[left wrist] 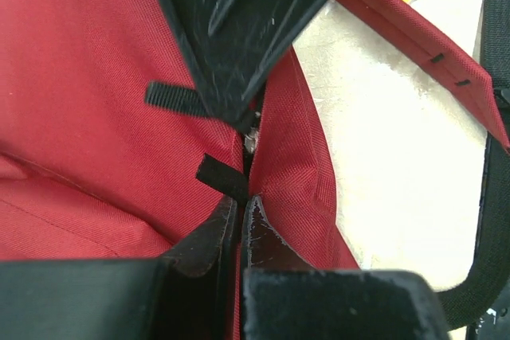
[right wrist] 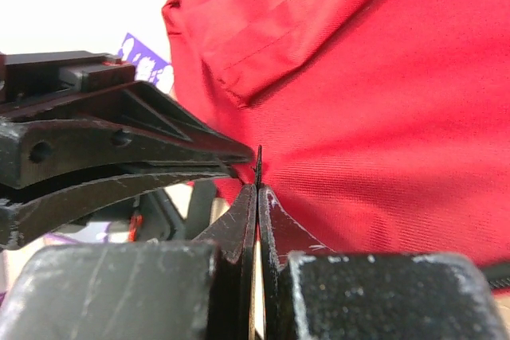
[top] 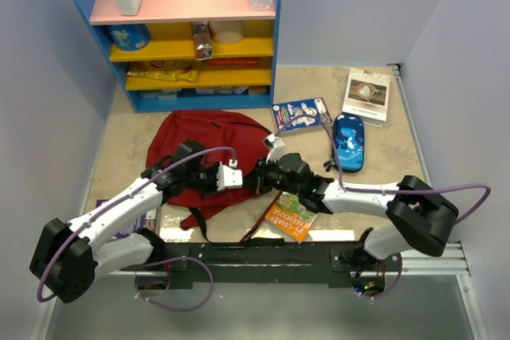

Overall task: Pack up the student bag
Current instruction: Unzip the student bag at the center of the board.

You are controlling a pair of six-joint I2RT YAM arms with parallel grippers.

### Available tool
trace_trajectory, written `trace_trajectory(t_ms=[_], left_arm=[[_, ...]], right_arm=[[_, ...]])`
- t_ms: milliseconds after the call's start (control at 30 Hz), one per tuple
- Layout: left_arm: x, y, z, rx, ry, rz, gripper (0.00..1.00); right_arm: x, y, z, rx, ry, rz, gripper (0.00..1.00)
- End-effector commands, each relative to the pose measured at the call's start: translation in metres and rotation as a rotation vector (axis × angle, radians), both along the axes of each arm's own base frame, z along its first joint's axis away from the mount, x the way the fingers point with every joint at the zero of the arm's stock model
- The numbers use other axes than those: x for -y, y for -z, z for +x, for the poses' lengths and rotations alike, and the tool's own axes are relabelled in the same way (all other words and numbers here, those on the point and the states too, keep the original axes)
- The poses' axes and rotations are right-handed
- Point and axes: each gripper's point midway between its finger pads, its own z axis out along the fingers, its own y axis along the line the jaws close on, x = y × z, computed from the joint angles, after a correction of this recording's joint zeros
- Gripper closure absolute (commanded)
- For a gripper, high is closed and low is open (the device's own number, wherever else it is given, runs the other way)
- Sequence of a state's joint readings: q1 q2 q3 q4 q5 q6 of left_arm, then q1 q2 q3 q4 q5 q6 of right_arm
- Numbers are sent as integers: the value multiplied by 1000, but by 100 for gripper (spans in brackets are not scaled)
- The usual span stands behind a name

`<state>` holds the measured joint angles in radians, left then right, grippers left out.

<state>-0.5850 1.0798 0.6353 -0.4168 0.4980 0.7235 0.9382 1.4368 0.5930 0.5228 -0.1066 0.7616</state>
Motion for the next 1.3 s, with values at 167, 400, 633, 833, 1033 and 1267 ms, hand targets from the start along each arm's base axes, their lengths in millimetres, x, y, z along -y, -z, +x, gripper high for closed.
trace_trajectory(t_ms=[167, 400, 633, 833, 1033, 1267], left_arm=[[-9, 2, -10, 31, 53, 32, 100], [-20, 2, -21, 42, 118, 88, 100], [-28, -1, -25, 67, 147, 126, 100], [-33, -4, -31, 79, 199, 151, 100], [-39, -14, -28, 120, 208, 185, 100], [-28, -41, -15, 106, 104, 113, 47]], right_arm=[[40, -22, 49, 185, 251, -172, 100], [66, -38, 77, 270, 354, -277, 100], [79, -35, 91, 295, 379, -364, 100], [103, -31, 106, 308, 442, -429, 100], [110, -39, 112, 306, 440, -397, 100], [81, -40, 88, 273, 312, -237, 100]])
